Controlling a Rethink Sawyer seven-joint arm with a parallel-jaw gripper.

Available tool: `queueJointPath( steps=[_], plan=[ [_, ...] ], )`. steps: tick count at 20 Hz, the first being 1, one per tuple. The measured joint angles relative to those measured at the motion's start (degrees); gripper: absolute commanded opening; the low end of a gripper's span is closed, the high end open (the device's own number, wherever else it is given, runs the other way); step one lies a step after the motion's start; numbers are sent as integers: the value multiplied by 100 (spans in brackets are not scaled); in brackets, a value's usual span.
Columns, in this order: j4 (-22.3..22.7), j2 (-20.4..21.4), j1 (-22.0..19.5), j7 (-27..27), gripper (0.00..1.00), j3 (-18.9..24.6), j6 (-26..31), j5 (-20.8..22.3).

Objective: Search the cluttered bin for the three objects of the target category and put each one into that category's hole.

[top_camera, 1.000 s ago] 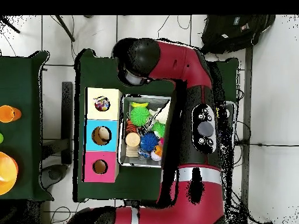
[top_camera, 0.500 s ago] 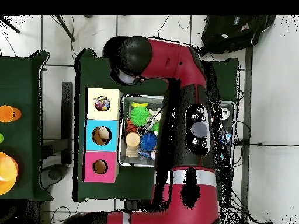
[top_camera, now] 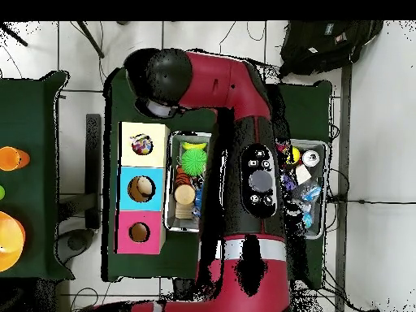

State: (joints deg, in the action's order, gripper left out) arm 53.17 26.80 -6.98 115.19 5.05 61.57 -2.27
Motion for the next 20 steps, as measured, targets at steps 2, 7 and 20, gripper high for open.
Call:
queueJointPath(
  steps=[2, 7, 20],
  plan=[
    [22, 0, 41, 0, 0, 1, 0, -22],
    [63, -1, 113, 0, 0, 0, 0, -35],
    [63, -57, 181, 0, 0, 0, 0, -49]
  ],
)
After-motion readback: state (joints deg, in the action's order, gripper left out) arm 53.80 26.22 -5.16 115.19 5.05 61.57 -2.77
